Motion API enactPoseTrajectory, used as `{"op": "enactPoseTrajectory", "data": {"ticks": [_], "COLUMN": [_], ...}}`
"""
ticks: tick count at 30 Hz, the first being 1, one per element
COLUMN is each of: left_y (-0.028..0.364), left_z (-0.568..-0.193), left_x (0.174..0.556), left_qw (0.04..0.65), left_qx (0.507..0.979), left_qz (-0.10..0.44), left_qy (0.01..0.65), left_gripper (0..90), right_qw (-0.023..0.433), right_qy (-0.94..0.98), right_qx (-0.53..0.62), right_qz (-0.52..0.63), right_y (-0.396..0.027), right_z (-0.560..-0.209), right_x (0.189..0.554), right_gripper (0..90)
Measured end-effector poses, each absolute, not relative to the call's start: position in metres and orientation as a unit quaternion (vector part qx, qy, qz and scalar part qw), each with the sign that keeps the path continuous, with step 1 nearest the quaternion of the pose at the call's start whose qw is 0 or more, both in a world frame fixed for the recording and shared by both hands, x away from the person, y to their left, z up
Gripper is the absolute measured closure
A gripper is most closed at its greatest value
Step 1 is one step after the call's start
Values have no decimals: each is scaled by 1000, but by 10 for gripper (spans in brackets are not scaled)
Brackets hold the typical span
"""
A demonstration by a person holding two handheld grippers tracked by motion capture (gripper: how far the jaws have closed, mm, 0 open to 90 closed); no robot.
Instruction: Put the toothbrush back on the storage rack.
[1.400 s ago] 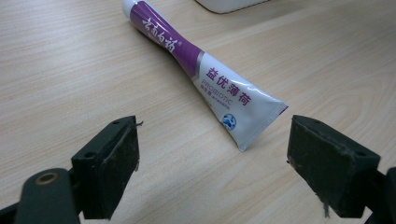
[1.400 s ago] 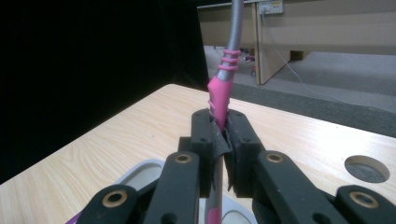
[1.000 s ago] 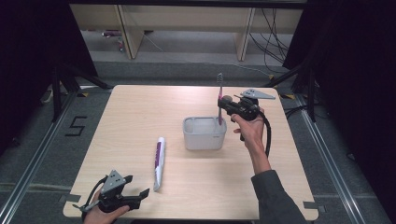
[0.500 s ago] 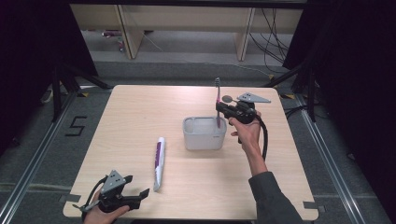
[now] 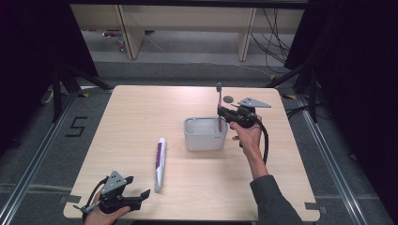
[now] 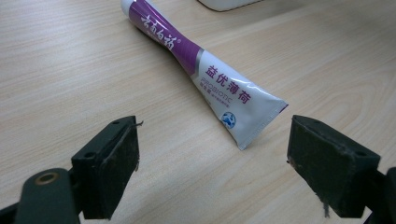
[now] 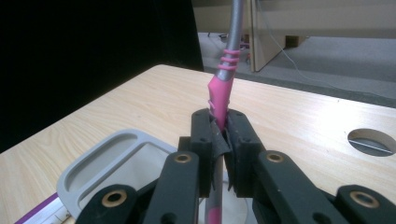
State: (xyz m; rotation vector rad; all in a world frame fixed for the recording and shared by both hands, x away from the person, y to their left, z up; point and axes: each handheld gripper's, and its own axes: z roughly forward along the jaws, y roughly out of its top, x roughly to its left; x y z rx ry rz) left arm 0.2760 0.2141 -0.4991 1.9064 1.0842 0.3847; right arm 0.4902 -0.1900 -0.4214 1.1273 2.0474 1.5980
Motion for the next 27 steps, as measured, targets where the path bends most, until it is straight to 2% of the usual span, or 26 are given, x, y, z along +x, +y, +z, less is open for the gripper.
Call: {"op": "enactPoseTrajectory", "data": {"ticks": [3,13,27], "left_y": [214,214,213], "left_z": [-499,-499,-499], "left_x": [276,276,275], "left_qw": [440,441,440], "left_qx": [768,769,769], "left_qz": [157,154,155], "left_qy": [438,437,437], "left_gripper": [161,161,161], "right_qw": [165,155,164], "right_qy": [717,717,724], "right_qx": [385,391,387], "right_qz": [557,555,546], "right_y": [-190,-192,-193], "right_z": [-423,-429,-430], "right_x": [491,489,487], "right_gripper": [829,826,808]}}
